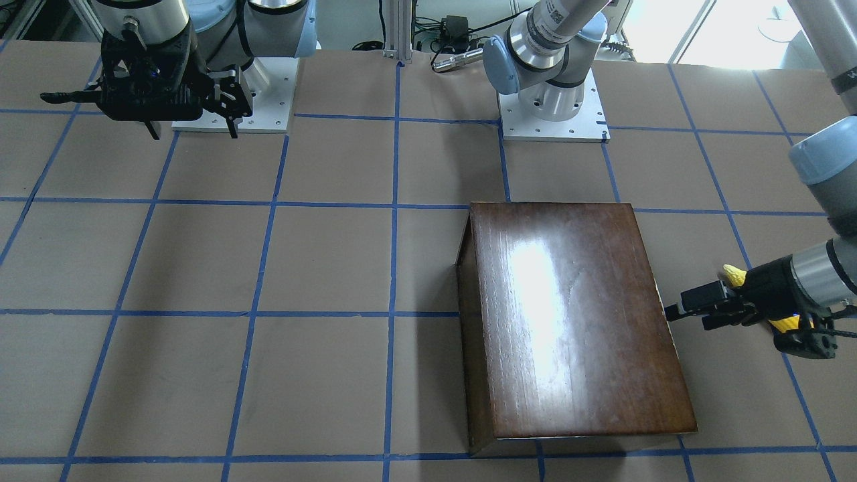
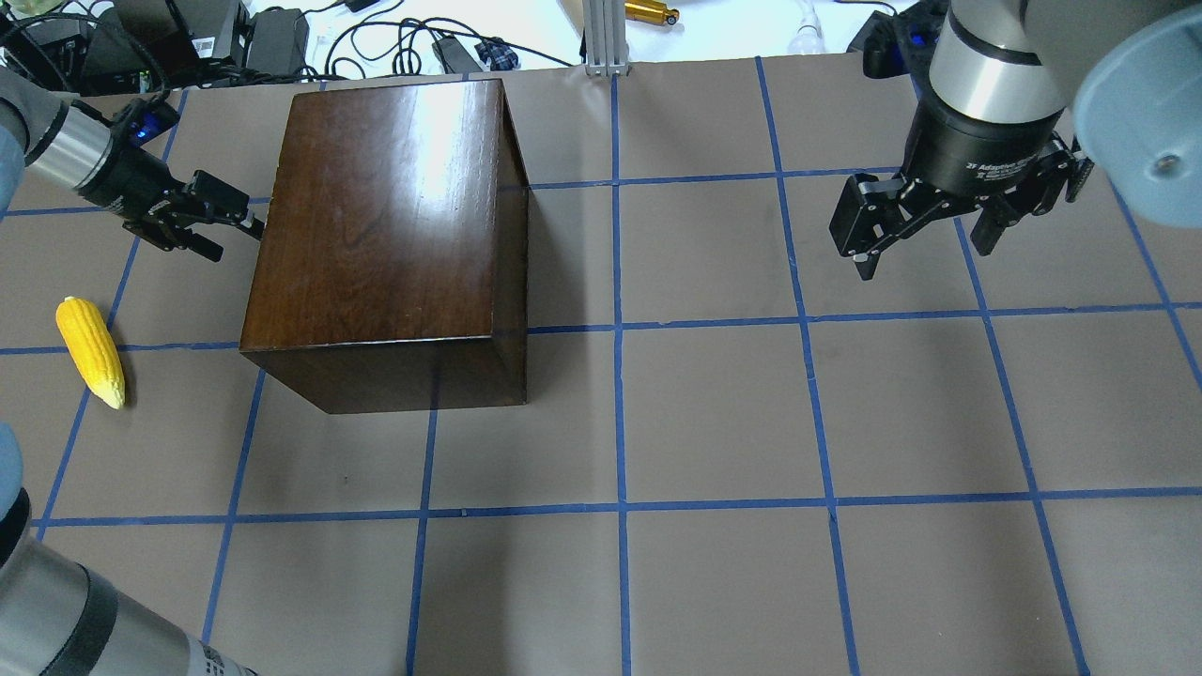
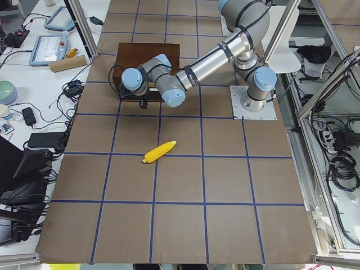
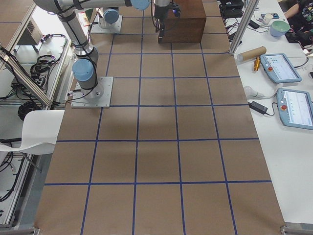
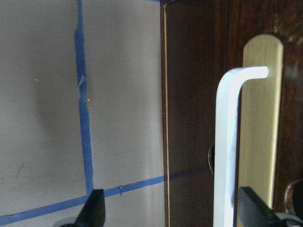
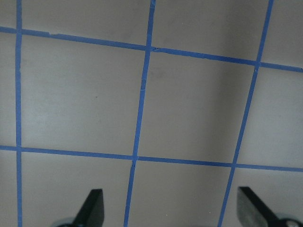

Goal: Open drawer and put corn inside
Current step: 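Hook the left gripper onto the white drawer handle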

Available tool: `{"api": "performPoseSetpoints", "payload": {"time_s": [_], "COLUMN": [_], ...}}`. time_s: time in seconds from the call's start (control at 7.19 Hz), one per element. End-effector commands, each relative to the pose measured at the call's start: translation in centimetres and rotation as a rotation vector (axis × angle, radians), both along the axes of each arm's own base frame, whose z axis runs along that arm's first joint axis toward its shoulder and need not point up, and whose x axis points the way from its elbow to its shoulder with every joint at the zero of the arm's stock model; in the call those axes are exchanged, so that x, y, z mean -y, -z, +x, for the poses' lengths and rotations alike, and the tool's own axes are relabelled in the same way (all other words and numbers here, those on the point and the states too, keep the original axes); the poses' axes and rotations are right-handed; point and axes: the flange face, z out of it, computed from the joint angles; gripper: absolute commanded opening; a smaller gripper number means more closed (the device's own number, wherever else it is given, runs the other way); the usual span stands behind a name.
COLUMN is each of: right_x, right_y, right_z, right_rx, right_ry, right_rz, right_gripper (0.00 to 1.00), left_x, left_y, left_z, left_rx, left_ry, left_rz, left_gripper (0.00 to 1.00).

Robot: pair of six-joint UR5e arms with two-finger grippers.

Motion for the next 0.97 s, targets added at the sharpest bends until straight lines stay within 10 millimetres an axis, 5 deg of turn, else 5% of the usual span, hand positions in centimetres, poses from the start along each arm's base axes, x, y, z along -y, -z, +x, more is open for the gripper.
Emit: {"api": "performPoseSetpoints", "payload": {"time_s": [0.0, 0.83], "right_x": [0.0, 0.0], "right_y": [0.0, 0.0], "right_z": [0.0, 0.0], "right_rx": [0.0, 0.0], "right_ry": [0.0, 0.0], "right_rz": [-0.001, 0.0], "right_gripper": [1.0, 1.0], "left_x": [0.1, 0.5], "left_y": [0.8, 2.2], "left_z": [-0.2, 0.3], "left_rx": [-0.006, -0.007], "left_ry": [0.003, 0.007], "left_rz": [0.01, 0.023], "left_gripper": [1.0, 1.0]}}
